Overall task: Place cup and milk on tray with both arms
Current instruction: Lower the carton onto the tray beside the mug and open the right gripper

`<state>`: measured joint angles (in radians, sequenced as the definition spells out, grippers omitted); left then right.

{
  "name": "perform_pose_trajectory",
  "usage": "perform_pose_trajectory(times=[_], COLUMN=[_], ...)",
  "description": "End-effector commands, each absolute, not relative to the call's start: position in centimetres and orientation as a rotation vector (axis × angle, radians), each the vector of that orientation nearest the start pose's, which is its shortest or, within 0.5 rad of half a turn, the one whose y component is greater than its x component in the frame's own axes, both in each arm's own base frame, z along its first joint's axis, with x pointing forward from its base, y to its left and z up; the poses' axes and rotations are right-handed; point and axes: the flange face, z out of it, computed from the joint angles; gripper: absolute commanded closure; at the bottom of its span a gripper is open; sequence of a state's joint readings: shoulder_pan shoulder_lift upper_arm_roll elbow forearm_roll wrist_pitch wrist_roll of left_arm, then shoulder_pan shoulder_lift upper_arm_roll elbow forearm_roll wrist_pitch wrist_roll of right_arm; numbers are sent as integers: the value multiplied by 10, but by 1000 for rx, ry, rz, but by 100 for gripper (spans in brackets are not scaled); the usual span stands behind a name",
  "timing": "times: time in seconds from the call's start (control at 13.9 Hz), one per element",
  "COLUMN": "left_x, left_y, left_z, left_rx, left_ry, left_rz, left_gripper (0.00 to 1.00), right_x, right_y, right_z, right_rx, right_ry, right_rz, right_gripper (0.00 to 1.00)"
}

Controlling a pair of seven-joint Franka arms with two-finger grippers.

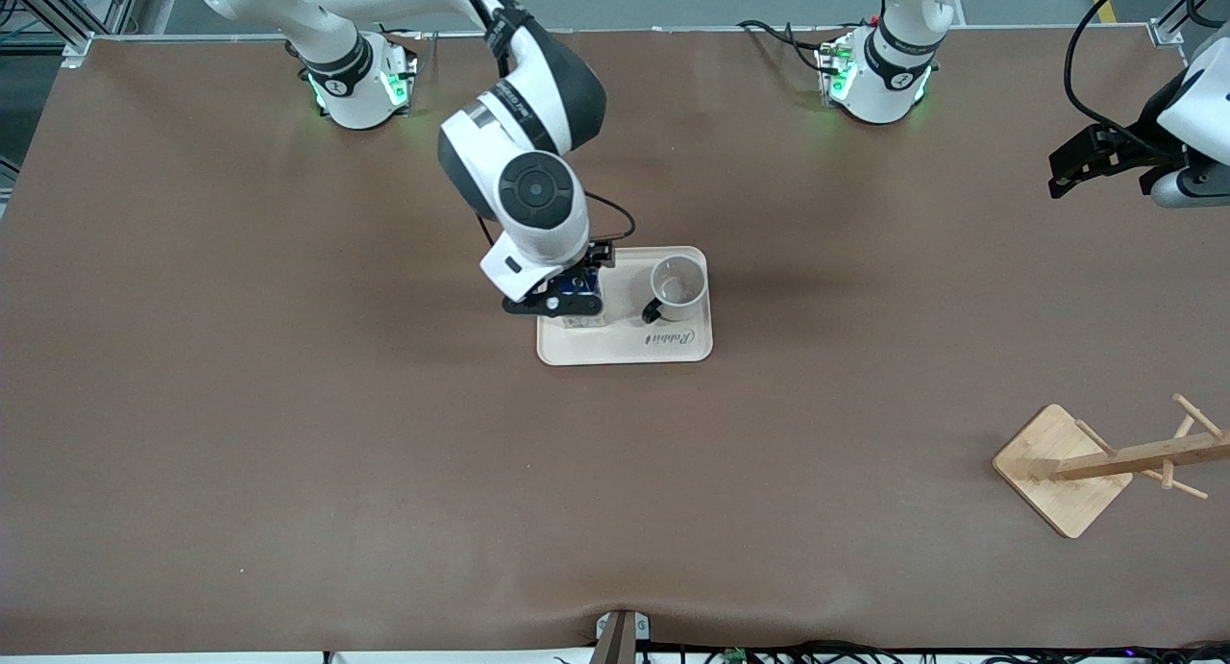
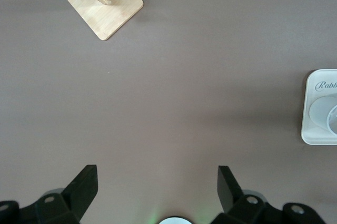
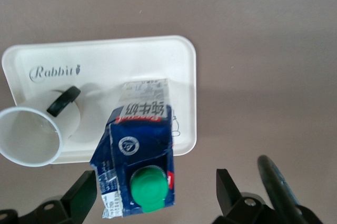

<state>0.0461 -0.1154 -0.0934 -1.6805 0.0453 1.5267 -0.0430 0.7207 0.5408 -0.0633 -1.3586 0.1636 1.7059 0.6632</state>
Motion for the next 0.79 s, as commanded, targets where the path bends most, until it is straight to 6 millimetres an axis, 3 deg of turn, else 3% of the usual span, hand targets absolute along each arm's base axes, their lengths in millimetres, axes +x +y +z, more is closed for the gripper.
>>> perform_pose_trajectory(times=[0.0, 0.29, 0.43, 0.57, 0.72], left_x=[510, 510, 510, 510, 510], left_y=[-24, -24, -24, -25, -26], left_z=[634, 635, 635, 635, 633], left_rx=[-3102, -3103, -3103, -3103, -3102], left_ry=[14, 12, 12, 7, 5], left_rz=[51, 48, 46, 43, 48], left_gripper=[0, 0, 0, 0, 0], right_x=[540, 570, 582, 577, 582], right_y=[416, 357, 312, 294, 254], right_z=[448, 479, 503, 521, 536], right_rx=[-3094, -3062, -3058, -3099, -3137], right_ry=[117, 239, 332, 380, 465], right_rz=[316, 285, 334, 440, 483], right_gripper=[0, 0, 0, 0, 0])
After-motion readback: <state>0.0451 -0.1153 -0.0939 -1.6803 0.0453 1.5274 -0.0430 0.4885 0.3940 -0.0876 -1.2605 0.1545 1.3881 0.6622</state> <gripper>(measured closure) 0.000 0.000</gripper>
